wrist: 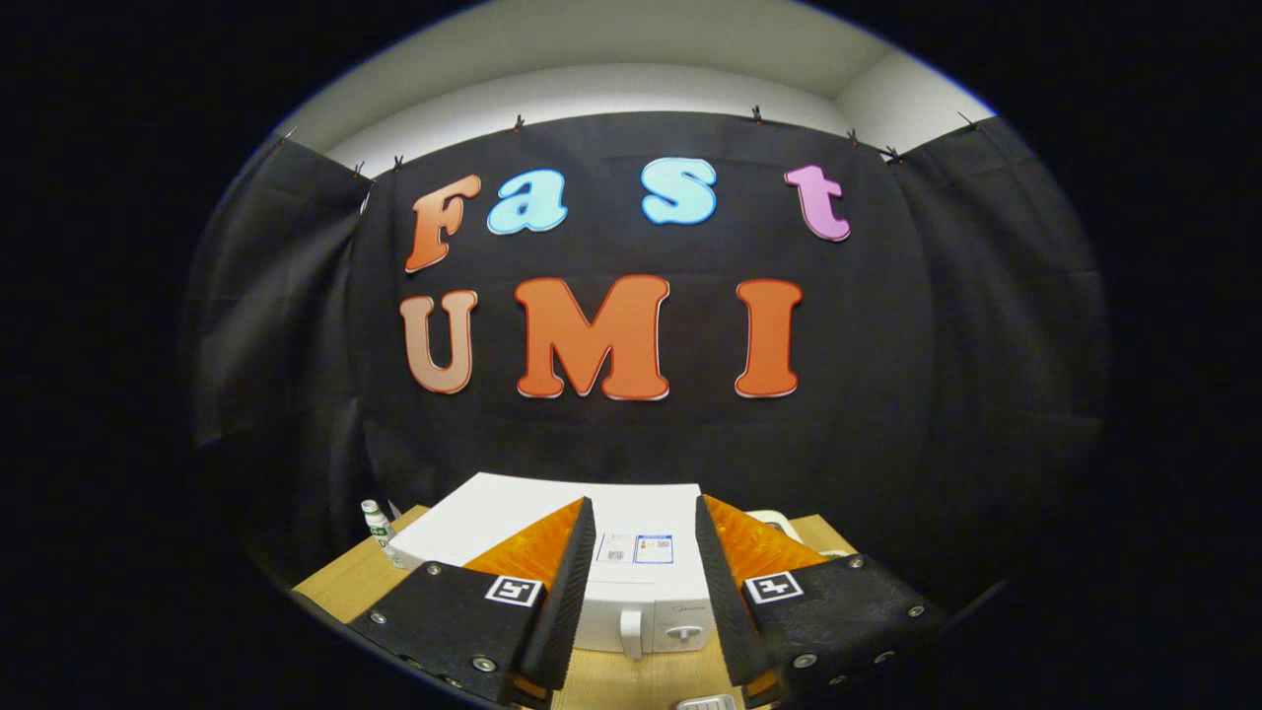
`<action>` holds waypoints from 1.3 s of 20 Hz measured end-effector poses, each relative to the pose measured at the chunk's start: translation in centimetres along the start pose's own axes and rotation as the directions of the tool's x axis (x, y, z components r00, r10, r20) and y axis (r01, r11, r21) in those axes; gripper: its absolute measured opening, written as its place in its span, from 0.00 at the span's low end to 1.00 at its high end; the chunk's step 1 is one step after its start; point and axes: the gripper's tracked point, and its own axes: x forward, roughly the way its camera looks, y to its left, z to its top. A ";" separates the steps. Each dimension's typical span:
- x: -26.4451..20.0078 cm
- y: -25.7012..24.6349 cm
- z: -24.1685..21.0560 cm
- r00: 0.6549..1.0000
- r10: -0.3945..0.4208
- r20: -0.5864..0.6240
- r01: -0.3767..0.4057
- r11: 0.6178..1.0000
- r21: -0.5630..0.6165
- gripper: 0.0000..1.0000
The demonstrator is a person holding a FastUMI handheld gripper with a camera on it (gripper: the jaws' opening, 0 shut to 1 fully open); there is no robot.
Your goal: Open the microwave, put the food inside, and close the microwave door.
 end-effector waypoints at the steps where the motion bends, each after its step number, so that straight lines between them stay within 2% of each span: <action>1: -0.6 -0.5 1.9 1.000 0.001 0.031 0.000 1.000 -0.013 0.63; 6: -2.9 -2.2 10.1 0.988 -0.008 0.151 0.019 0.997 -0.070 0.86; 10: -5.1 -2.5 15.0 0.971 -0.003 0.241 0.037 0.990 -0.137 0.94; 17: -8.1 -0.6 18.5 0.939 0.062 0.338 -0.003 0.985 -0.172 0.97; 23: -8.8 -1.2 20.5 0.915 0.053 0.401 0.002 0.991 -0.136 0.98; 26: -8.5 -1.1 20.0 0.917 0.060 0.393 -0.011 0.992 -0.128 0.98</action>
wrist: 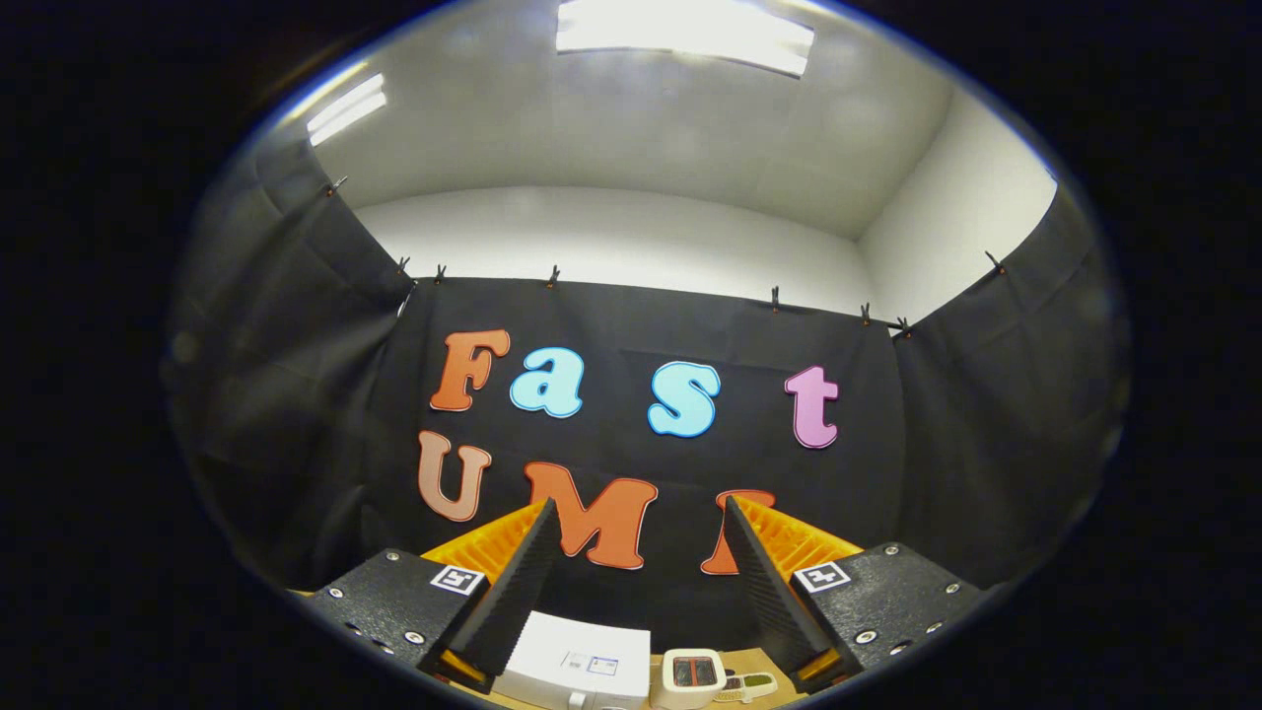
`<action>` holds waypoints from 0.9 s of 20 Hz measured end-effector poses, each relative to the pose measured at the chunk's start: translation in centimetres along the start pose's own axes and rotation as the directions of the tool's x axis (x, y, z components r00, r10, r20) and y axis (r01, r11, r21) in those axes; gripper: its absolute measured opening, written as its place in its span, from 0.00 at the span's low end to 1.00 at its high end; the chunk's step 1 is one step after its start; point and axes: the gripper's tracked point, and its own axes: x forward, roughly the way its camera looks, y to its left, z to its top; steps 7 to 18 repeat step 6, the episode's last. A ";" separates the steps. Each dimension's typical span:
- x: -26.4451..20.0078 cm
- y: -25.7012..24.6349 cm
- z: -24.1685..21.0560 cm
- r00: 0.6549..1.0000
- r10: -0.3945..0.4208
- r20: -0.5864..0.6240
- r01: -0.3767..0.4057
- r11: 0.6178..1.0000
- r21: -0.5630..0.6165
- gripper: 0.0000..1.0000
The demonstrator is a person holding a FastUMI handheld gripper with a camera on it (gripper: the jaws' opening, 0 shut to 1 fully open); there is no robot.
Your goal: Open the microwave, put the food inside, and close the microwave door.
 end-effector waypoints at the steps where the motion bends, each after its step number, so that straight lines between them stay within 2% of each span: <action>1: 0.0 0.1 -0.1 1.000 0.005 0.000 -0.005 1.000 0.002 0.98; 18: 0.2 -0.5 -0.2 1.000 0.000 0.006 -0.001 1.000 0.028 0.98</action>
